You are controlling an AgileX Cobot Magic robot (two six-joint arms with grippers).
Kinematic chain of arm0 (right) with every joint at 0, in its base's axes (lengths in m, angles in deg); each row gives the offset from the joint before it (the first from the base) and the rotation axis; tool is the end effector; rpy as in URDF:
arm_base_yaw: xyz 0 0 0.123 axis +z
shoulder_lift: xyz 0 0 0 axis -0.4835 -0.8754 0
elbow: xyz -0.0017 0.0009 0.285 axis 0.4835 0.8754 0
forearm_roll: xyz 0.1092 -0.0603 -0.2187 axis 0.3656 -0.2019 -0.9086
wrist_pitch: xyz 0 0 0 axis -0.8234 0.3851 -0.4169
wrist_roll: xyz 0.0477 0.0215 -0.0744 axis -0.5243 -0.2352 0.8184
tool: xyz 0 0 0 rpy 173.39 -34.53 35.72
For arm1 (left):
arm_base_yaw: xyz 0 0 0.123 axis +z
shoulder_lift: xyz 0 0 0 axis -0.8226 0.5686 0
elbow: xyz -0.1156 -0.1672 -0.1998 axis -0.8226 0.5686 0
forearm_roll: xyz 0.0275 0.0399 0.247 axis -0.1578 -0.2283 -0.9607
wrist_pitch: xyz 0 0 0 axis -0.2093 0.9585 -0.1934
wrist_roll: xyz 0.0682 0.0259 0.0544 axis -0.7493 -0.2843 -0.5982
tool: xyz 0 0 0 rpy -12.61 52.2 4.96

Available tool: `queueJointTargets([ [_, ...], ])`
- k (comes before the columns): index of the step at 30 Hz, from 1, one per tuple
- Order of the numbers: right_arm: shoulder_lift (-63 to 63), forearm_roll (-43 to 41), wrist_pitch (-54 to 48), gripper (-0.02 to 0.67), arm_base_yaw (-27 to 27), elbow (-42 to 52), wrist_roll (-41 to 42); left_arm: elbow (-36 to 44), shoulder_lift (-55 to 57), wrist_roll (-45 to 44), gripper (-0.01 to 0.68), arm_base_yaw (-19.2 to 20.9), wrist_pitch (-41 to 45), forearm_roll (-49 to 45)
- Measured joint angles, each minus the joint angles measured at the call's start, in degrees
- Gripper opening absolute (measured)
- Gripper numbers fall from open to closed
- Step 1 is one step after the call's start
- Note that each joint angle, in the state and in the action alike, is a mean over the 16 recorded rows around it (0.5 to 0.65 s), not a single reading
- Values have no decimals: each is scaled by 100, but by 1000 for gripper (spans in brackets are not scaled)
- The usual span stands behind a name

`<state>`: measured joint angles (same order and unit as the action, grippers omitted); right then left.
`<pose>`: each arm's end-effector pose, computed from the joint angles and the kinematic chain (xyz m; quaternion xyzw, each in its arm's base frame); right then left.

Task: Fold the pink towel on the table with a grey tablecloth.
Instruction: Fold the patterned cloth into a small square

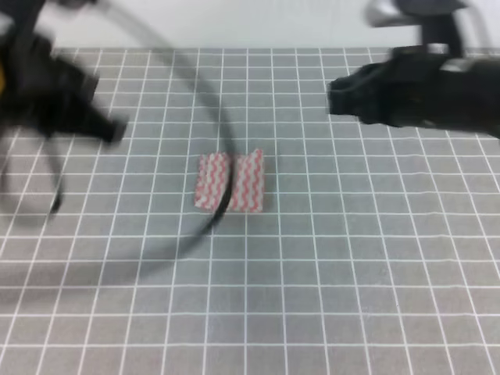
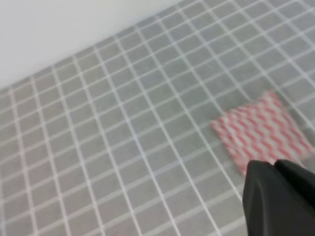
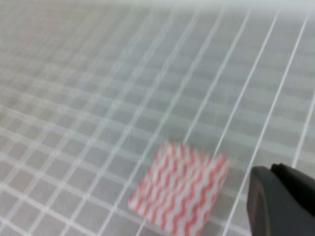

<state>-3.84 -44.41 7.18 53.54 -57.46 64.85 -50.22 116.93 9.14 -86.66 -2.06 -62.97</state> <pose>0.3058 0.1634 0.3380 -0.1505 0.8355 0.2592 0.4605 0.2122 -0.1075 0.4033 0.2572 0.8237 -0.0056 0.5052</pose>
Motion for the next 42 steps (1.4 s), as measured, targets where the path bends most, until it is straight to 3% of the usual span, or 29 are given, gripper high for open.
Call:
queueJointTargets([
  [5, 1569, 333, 1011, -2, 112, 1246, 366, 1361, -1306, 166, 0, 0, -627, 350],
  [13, 3563, 624, 1631, -2, 194, 2467, 522, 2990, -3116, 621, 0, 1, -1141, 630],
  [20, 4454, 691, 1515, -2, 196, 2875, 527, 3601, -3877, 1223, 0, 1, -875, 688],
  [28, 4610, 693, 1173, -2, 195, 2968, 528, 3811, -4045, 2165, 0, 1, -799, 924],
  [42, 4502, 698, 455, -2, 197, 3002, 532, 4291, -3610, 3675, 0, 2, -5119, 1075],
])
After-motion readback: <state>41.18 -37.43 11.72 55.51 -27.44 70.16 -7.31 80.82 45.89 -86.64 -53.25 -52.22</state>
